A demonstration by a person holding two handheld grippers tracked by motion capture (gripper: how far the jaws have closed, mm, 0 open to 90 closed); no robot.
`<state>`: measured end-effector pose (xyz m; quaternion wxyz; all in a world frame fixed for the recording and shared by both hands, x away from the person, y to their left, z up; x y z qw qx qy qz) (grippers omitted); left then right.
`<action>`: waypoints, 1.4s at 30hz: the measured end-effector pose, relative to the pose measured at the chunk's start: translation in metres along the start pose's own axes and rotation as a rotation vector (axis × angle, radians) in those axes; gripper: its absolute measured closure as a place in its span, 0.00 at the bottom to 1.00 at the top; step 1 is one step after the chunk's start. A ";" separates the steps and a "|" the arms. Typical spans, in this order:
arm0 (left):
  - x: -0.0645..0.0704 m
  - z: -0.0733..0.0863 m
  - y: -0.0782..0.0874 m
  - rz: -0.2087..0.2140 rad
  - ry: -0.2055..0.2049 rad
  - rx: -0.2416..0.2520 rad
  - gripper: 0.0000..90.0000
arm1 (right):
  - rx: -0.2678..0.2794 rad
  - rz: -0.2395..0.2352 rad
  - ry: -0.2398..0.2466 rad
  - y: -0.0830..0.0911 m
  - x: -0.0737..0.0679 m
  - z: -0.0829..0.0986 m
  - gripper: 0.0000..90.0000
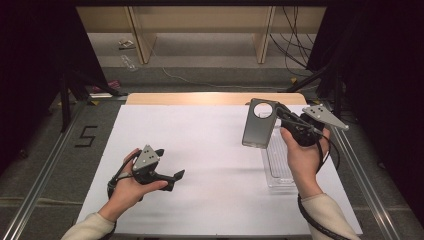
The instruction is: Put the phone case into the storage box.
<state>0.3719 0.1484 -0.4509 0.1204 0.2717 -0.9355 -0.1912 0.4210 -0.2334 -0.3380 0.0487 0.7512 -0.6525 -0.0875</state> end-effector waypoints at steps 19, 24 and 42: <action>0.000 0.000 0.000 0.000 0.001 0.000 0.01 | 0.011 0.017 -0.002 0.002 0.007 -0.004 0.94; 0.000 0.000 0.000 0.001 0.000 0.000 0.01 | 0.016 0.022 0.000 0.002 0.009 -0.006 0.94; 0.000 0.000 0.000 0.002 0.002 0.000 0.01 | 0.026 0.034 -0.004 0.004 0.014 -0.009 0.94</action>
Point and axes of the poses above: each handheld gripper's, and its own axes: y roughly backward along the jaws, z roughly out of its underside, x roughly to its right, the point moved 3 cm from there along -y, roughly forward along the jaws, and after that the axes turned 13 degrees about z, right-handed, at the moved point
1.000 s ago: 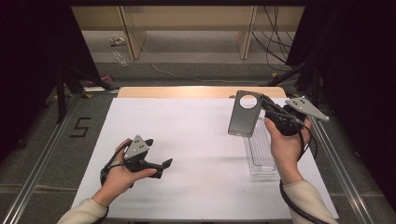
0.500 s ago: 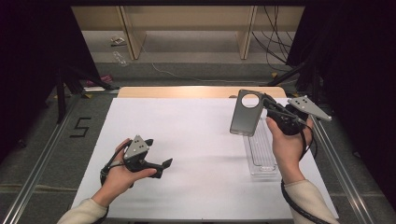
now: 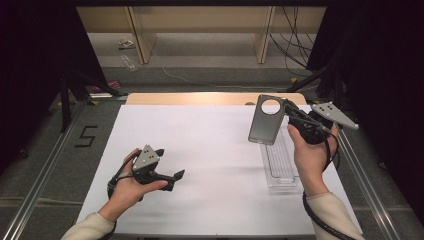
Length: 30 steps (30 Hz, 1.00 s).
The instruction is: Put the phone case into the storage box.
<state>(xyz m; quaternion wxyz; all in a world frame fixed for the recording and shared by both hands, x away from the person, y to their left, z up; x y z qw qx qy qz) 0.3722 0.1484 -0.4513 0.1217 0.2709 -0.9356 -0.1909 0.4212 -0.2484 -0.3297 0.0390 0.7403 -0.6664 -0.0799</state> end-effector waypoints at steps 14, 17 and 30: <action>0.000 0.000 0.000 0.000 0.000 -0.001 0.01 | 0.007 0.014 -0.002 0.001 0.005 -0.002 0.94; 0.000 0.000 0.000 0.000 -0.001 -0.001 0.01 | 0.008 0.017 -0.002 0.001 0.006 -0.003 0.94; 0.000 0.000 0.000 -0.002 -0.001 0.003 0.01 | 0.012 0.023 0.002 0.001 0.008 -0.004 0.94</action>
Point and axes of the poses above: each handheld gripper's, and its own axes: y roughly backward along the jaws, z roughly out of its underside, x roughly to its right, the point moved 3 cm from there along -y, roughly forward along the jaws, and after that the axes turned 13 degrees about z, right-handed, at the moved point
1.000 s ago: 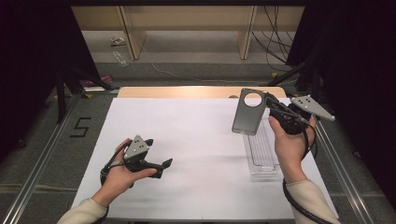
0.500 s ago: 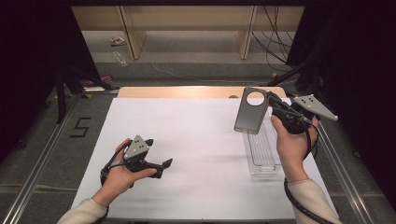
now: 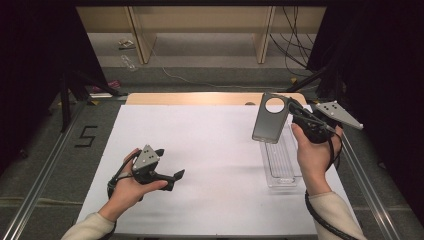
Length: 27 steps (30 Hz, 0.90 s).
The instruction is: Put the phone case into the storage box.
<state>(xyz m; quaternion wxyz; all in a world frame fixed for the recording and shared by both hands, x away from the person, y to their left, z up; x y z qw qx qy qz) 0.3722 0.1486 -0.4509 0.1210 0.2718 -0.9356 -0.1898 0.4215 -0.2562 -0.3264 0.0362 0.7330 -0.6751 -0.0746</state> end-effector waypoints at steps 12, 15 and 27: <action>0.000 0.000 0.000 0.000 0.000 -0.003 0.01 | 0.002 0.010 -0.005 0.000 0.004 -0.001 0.94; 0.000 0.000 0.000 0.001 0.000 -0.003 0.01 | 0.005 0.015 -0.006 0.000 0.006 -0.002 0.94; 0.000 0.000 0.000 0.001 0.000 -0.003 0.01 | 0.009 0.024 -0.006 0.000 0.009 -0.004 0.94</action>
Point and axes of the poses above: each handheld gripper's, and its own axes: y roughly backward along the jaws, z roughly out of its underside, x roughly to its right, the point moved 3 cm from there along -y, roughly forward along the jaws, and after that the axes turned 13 degrees about z, right-handed, at the moved point
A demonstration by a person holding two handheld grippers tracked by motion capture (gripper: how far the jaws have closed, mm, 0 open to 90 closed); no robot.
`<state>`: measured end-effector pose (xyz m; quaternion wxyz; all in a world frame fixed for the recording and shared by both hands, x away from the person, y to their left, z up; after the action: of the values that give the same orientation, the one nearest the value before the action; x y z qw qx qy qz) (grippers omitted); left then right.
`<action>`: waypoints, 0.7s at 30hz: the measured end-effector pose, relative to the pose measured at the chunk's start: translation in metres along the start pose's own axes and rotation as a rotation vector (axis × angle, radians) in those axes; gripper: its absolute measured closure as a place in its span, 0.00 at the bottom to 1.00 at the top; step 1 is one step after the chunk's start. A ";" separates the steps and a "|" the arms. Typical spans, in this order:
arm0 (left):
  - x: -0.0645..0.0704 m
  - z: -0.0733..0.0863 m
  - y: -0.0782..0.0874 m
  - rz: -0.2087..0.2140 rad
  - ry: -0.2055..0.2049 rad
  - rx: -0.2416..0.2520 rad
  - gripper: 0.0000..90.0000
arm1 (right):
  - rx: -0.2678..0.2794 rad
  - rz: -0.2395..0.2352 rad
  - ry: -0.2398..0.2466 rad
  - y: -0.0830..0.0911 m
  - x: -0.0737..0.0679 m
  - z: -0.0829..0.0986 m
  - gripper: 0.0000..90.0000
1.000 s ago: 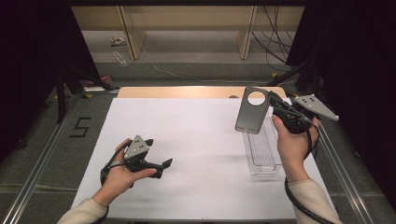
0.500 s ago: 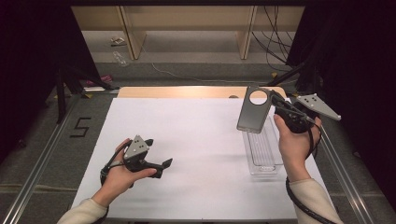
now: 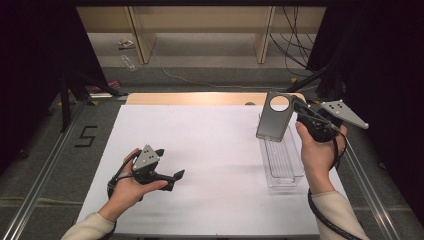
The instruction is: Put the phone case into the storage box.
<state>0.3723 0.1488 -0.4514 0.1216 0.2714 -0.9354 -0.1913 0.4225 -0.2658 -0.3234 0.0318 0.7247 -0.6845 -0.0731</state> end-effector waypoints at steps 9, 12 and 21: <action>0.000 0.000 0.000 0.000 0.001 0.000 0.01 | -0.002 0.007 0.006 -0.001 0.002 0.000 0.94; 0.000 0.000 0.000 0.000 0.001 0.001 0.01 | -0.003 0.009 0.007 -0.001 0.003 0.000 0.94; 0.000 0.000 0.000 0.000 0.001 -0.001 0.01 | 0.003 0.018 0.012 -0.002 0.006 0.000 0.94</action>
<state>0.3724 0.1489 -0.4516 0.1223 0.2716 -0.9352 -0.1915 0.4250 -0.2713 -0.3238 0.0355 0.7191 -0.6908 -0.0675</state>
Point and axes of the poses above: each handheld gripper's, and its own axes: y roughly backward along the jaws, z roughly out of its underside, x roughly to its right, the point moved 3 cm from there along -y, roughly forward along the jaws, and after that the axes turned 13 degrees about z, right-handed, at the moved point
